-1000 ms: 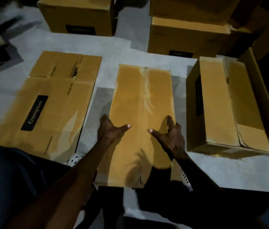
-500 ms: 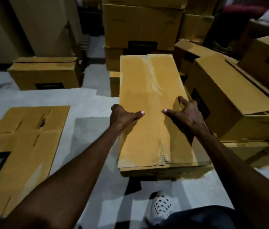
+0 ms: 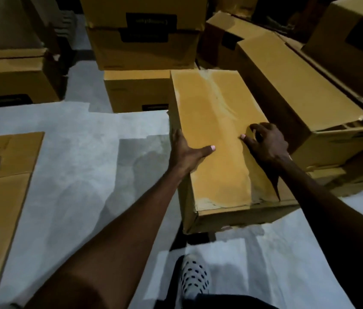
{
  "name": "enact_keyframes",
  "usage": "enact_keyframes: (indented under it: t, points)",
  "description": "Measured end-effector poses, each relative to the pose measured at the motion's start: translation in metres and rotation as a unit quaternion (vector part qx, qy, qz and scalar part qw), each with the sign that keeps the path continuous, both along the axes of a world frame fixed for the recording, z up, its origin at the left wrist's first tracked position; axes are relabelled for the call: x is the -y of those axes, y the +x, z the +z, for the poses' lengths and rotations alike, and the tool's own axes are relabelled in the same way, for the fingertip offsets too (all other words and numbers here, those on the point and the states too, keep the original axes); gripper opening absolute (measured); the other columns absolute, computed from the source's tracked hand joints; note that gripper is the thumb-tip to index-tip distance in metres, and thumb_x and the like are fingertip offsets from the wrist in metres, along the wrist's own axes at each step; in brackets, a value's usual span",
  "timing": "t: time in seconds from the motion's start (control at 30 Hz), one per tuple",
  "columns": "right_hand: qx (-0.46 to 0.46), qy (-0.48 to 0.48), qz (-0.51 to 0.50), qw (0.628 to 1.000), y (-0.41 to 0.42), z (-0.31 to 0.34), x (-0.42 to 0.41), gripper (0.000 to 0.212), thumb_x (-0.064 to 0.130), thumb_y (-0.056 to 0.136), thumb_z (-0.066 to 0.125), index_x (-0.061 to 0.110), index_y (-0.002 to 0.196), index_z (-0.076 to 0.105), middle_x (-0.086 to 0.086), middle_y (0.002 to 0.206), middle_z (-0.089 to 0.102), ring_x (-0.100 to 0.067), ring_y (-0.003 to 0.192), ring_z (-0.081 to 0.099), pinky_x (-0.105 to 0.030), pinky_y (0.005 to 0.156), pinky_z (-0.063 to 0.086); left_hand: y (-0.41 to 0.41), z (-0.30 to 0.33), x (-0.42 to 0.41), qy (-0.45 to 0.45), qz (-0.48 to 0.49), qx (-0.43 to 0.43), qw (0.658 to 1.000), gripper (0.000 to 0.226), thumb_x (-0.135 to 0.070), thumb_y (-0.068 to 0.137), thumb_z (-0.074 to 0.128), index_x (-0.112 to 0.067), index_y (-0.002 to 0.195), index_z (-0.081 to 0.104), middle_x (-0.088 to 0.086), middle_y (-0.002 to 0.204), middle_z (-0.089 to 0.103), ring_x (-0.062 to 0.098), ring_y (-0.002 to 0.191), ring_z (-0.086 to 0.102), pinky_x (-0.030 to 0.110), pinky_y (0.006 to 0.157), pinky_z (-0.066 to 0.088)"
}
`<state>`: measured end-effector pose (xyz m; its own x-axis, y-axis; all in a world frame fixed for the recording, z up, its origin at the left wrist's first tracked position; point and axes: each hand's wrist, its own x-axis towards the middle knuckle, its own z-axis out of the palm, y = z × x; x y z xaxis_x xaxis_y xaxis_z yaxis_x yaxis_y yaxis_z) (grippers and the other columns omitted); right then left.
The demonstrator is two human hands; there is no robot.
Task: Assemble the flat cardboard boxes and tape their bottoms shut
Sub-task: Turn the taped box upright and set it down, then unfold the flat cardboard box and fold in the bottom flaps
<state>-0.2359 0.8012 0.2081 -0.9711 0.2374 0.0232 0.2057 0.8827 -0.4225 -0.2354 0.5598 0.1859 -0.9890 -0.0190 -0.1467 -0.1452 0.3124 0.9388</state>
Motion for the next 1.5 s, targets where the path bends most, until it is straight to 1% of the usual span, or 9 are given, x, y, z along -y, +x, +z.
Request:
enact_keyframes:
  t: [0.2, 0.4, 0.53, 0.67, 0.83, 0.97, 1.07, 1.3, 1.5]
  points:
    - [0.048, 0.014, 0.006, 0.999, 0.002, 0.025, 0.015, 0.059, 0.056, 0.093, 0.053, 0.023, 0.142, 0.047, -0.01, 0.153, 0.035, -0.035, 0.141, 0.029, -0.068, 0.111, 0.02, -0.007, 0.034, 0.011, -0.132, -0.063, 0.025, 0.989, 0.101, -0.055, 0.07, 0.079, -0.005, 0.145, 0.034, 0.014, 0.15, 0.035, 0.03, 0.133, 0.043, 0.043, 0.104, 0.044]
    - [0.005, 0.047, 0.036, 0.998, 0.042, 0.064, 0.075, 0.049, 0.037, 0.097, 0.056, 0.013, 0.139, 0.051, -0.016, 0.146, 0.041, -0.037, 0.119, 0.054, -0.051, 0.098, 0.047, 0.021, 0.071, 0.071, -0.264, -0.157, -0.011, 0.952, 0.029, -0.023, 0.093, 0.061, -0.008, 0.117, 0.068, 0.013, 0.121, 0.067, 0.029, 0.107, 0.064, 0.041, 0.092, 0.053]
    - [-0.013, 0.044, 0.101, 0.994, 0.063, 0.094, 0.156, 0.048, 0.032, 0.095, 0.061, 0.015, 0.138, 0.052, -0.01, 0.145, 0.042, -0.029, 0.111, 0.06, -0.045, 0.092, 0.052, 0.046, 0.106, 0.155, -0.321, -0.193, -0.041, 0.926, 0.027, -0.011, 0.093, 0.059, -0.012, 0.117, 0.07, 0.01, 0.117, 0.07, 0.022, 0.105, 0.067, 0.038, 0.094, 0.053]
    - [0.028, 0.042, 0.195, 0.979, 0.083, 0.097, 0.265, 0.051, 0.033, 0.092, 0.064, 0.017, 0.139, 0.052, -0.009, 0.148, 0.043, -0.033, 0.119, 0.057, -0.041, 0.095, 0.05, 0.076, 0.133, 0.272, -0.337, -0.184, -0.005, 0.923, 0.016, -0.022, 0.09, 0.067, -0.009, 0.095, 0.074, 0.005, 0.08, 0.076, 0.012, 0.061, 0.072, 0.029, 0.069, 0.06]
    - [0.1, 0.061, 0.316, 0.941, 0.103, 0.066, 0.42, 0.057, 0.042, 0.091, 0.063, 0.02, 0.141, 0.049, -0.006, 0.149, 0.042, -0.026, 0.128, 0.051, -0.038, 0.104, 0.043, 0.126, 0.141, 0.424, -0.368, -0.146, 0.066, 0.916, 0.033, -0.036, 0.08, 0.078, -0.005, 0.072, 0.073, 0.005, 0.065, 0.073, 0.016, 0.054, 0.07, 0.023, 0.056, 0.051]
    - [0.138, 0.074, 0.404, 0.901, 0.118, 0.023, 0.53, 0.056, 0.043, 0.093, 0.061, 0.021, 0.142, 0.047, -0.004, 0.149, 0.041, -0.026, 0.126, 0.054, -0.039, 0.104, 0.042, 0.165, 0.105, 0.532, -0.387, -0.082, 0.107, 0.912, 0.049, -0.055, 0.074, 0.076, -0.006, 0.065, 0.07, 0.005, 0.059, 0.07, 0.015, 0.05, 0.066, 0.026, 0.057, 0.052]
    - [0.17, 0.08, 0.439, 0.879, 0.123, -0.017, 0.59, 0.055, 0.045, 0.093, 0.059, 0.023, 0.142, 0.047, -0.003, 0.149, 0.042, -0.025, 0.129, 0.05, -0.038, 0.104, 0.042, 0.187, 0.05, 0.589, -0.356, -0.015, 0.143, 0.923, 0.039, -0.044, 0.083, 0.073, -0.007, 0.071, 0.073, 0.006, 0.065, 0.072, 0.015, 0.053, 0.067, 0.028, 0.06, 0.055]
    - [0.288, 0.024, 0.433, 0.854, 0.121, -0.148, 0.677, 0.058, 0.043, 0.093, 0.062, 0.015, 0.142, 0.049, -0.007, 0.146, 0.05, -0.025, 0.131, 0.049, -0.034, 0.104, 0.04, 0.218, -0.129, 0.631, -0.322, 0.055, 0.249, 0.912, 0.024, -0.013, 0.092, 0.053, -0.018, 0.112, 0.065, 0.009, 0.122, 0.062, 0.025, 0.105, 0.06, 0.032, 0.084, 0.046]
    - [0.335, -0.049, 0.397, 0.853, 0.128, -0.233, 0.701, 0.065, 0.039, 0.093, 0.064, 0.011, 0.147, 0.041, -0.011, 0.141, 0.055, -0.025, 0.129, 0.052, -0.029, 0.098, 0.04, 0.22, -0.241, 0.601, -0.361, 0.081, 0.309, 0.876, 0.079, -0.072, 0.086, 0.044, -0.005, 0.127, 0.047, 0.018, 0.127, 0.05, 0.036, 0.116, 0.051, 0.043, 0.091, 0.044]
